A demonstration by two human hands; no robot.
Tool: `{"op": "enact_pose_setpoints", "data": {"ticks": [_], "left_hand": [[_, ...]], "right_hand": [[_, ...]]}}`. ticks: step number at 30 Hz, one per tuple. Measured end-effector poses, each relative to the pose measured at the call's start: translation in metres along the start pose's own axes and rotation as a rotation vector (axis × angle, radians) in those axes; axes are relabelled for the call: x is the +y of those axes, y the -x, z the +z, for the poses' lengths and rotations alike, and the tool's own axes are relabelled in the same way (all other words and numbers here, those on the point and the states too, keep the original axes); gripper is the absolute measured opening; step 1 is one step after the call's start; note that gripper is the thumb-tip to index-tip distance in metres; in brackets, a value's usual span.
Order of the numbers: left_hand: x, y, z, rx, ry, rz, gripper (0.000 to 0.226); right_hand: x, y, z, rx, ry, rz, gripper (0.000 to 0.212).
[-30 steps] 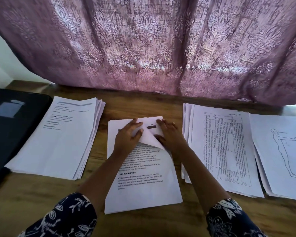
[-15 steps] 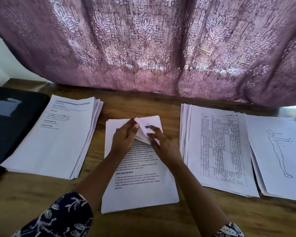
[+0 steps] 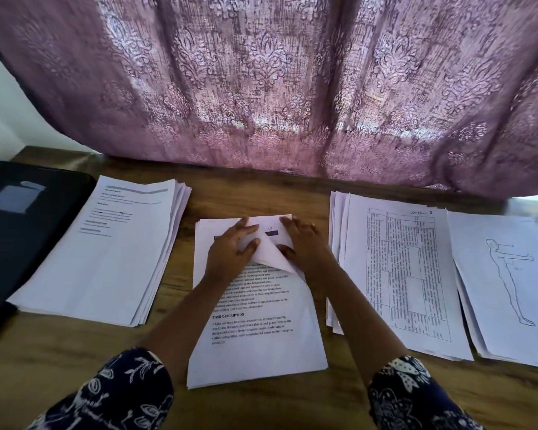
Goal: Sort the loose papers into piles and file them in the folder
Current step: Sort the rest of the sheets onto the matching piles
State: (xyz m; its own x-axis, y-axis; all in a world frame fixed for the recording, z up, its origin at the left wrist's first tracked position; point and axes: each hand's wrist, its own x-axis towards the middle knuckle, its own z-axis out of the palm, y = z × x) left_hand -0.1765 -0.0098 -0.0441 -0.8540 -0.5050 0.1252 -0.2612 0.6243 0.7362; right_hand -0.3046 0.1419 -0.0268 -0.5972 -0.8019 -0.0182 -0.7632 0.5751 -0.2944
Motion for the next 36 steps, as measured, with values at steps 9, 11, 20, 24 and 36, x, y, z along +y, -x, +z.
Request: {"op": "enact_pose_setpoints", "data": {"ticks": [9,11,20,24,36], "left_hand": [[0.0,0.001,0.0,-0.002,0.027,-0.011,0.052],[0.001,0.002,0.0,0.001,0.043,-0.01,0.05],[0.005,0.002,-0.001,0.012,0.103,-0.021,0.057],[-0.002,0.001,0.002,0.012,0.069,0.001,0.049],[0.006,0.002,-0.002,0.02,0.089,-0.035,0.051]], "right_hand": [[-0.014,0.019,-0.007,0.159,-0.326,0.15,0.054],[-0.021,0.029,-0.008,0.188,-0.513,0.195,0.057],[-0.033,0.055,-0.003,-0.041,-0.211,-0.171,0.049],[-0.021,0.028,-0.017,0.122,-0.301,-0.092,0.034],[-0.018,0.013,-0.011,0.132,-0.367,0.152,0.065]]}}
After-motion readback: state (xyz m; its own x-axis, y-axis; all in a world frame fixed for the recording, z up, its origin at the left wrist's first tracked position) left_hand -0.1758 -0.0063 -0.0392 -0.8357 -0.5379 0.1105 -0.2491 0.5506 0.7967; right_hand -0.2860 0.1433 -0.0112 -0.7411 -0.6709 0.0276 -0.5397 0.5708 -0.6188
